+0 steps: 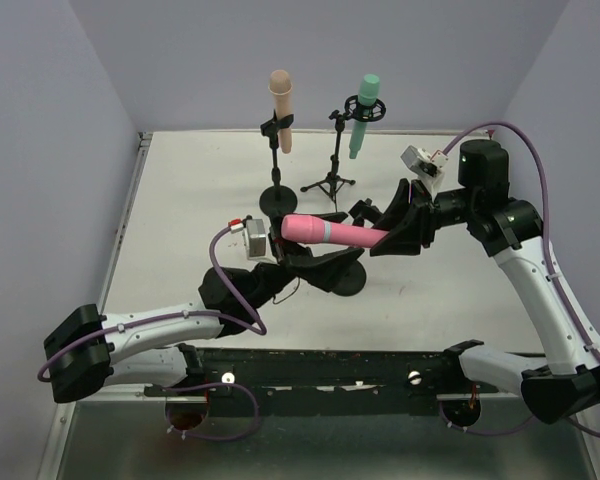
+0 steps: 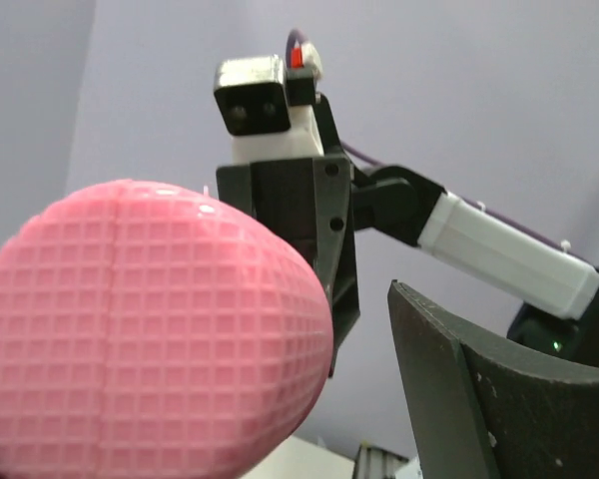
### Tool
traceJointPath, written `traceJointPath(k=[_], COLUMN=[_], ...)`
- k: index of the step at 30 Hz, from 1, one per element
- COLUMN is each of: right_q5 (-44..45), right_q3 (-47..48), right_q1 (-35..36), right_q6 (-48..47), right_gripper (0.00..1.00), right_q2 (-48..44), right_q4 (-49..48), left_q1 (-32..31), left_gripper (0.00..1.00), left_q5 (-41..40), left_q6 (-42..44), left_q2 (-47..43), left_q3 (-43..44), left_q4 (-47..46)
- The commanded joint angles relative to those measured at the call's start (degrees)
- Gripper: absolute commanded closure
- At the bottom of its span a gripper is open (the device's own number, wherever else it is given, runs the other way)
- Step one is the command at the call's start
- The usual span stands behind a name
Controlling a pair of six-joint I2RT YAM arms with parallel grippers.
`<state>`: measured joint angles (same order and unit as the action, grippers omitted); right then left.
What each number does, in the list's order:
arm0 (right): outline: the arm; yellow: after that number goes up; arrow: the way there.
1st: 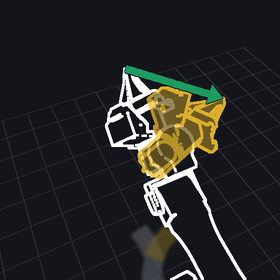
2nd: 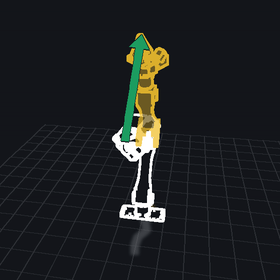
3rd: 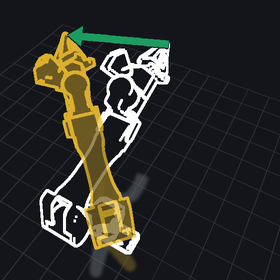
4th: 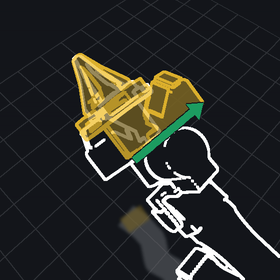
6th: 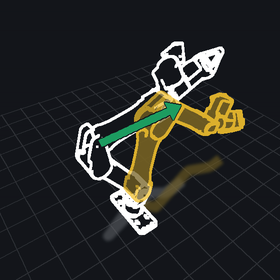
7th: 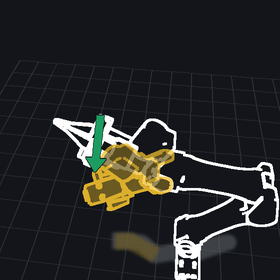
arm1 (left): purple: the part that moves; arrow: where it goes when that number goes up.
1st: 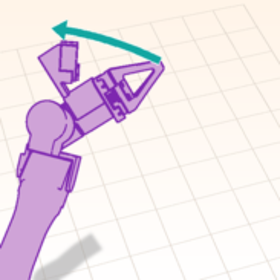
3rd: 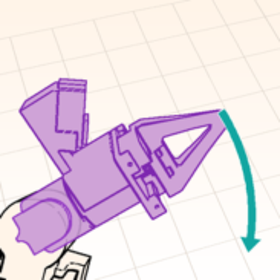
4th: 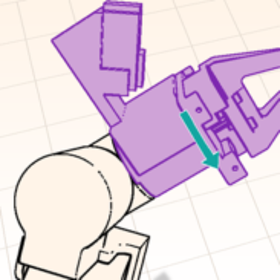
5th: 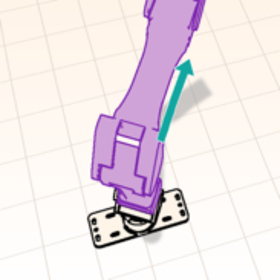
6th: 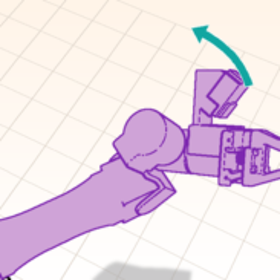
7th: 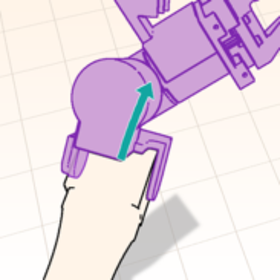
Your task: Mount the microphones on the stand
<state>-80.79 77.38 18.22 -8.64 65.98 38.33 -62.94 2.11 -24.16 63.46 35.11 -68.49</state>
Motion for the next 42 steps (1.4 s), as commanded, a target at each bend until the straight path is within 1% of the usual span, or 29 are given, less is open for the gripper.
traceJointPath(k=[1,5,8,13,16,17,18,19,20,23,25,27,28,30,32,33,38,39,42], right_q5=[-2.7,-2.44,-1.91,-1.38,-1.21,-1.29,-1.38,-1.38,-1.38,-1.47,-1.65,-1.3,-0.86,0.19,0.55,0.72,2.04,2.83,8.96], right_q3=[-1.18,-1.71,-1.8,-2.15,-2.68,-2.85,-3.11,-3.38,-3.64,-4.52,-5.14,-5.49,-5.32,-4.09,-2.51,-1.89,-0.57,0.21,5.13], right_q1=[-0.02,-0.02,-0.02,-0.2,-0.2,-0.2,-0.2,-0.2,-0.2,-0.2,-0.2,-0.29,-0.2,-0.38,-0.99,-1.17,-3.01,-3.53,-4.51], right_q6=[3.11,4.25,5.21,8.2,10.75,11.01,11.28,11.37,11.37,11.63,11.55,11.46,11.11,9.71,6.37,5.58,3.38,1.72,-9.07], right_gripper=[0.68,0.67,0.67,0.67,0.67,0.67,0.67,0.67,0.67,0.66,0.61,0.44,0.34,0.2,0.11,0.11,0.09,0.09,0.05], right_q2=[-1.37,-1.81,-1.82,-1.55,-1.2,-1.11,-1.11,-1.2,-1.37,-1.81,-2.08,-2.43,-2.6,-2.78,-2.87,-2.78,-2.78,-2.69,-1.82], right_q4=[-3.78,-5.01,-5.81,-8.35,-9.93,-10.37,-10.55,-10.81,-11.08,-11.43,-11.61,-11.61,-11.52,-9.43,-6.78,-5.99,-4.5,-2.66,7.95], left_q1=[-2.54,-3.07,-3.16,-3.16,-3.24,-3.24,-3.16,-3.24,-3.24,-3.16,-3.16,-3.16,-3.07,-2.63,-2.02,-1.67,1.14,1.76,4.57], left_gripper=[0.13,0.22,0.32,0.36,0.45,0.49,0.58,0.63,0.71,0.82,0.88,0.93,0.96,0.99,1.0,1.0,1.0,1.0,1.0], left_q5=[-9.66,-11.25,-11.86,-12.22,-11.95,-11.87,-11.78,-11.69,-11.52,-11.08,-10.55,-10.2,-10.02,-8.62,-7.04,-5.99,-0.72,0.6,4.38], left_q6=[5.0,4.21,3.42,2.98,2.37,2.1,2.02,1.75,1.66,1.57,1.84,2.01,2.1,2.1,1.58,1.4,-0.53,-0.27,2.27], left_q2=[2.45,2.81,2.55,2.1,2.89,3.33,3.6,3.95,4.12,4.48,4.22,3.25,2.29,-0.25,-3.76,-5.52,-16.07,-18.09,-23.37], left_q3=[2.33,2.24,2.33,2.24,2.68,2.94,3.2,3.47,3.73,4.17,4.09,3.82,3.47,2.77,1.89,1.54,1.62,2.5,5.83], left_q4=[-12.1,-12.64,-11.59,-10.87,-11.84,-12.28,-12.72,-12.98,-13.16,-13.34,-13.34,-12.46,-11.07,-7.56,-1.95,0.44,20.37,25.63,42.6])
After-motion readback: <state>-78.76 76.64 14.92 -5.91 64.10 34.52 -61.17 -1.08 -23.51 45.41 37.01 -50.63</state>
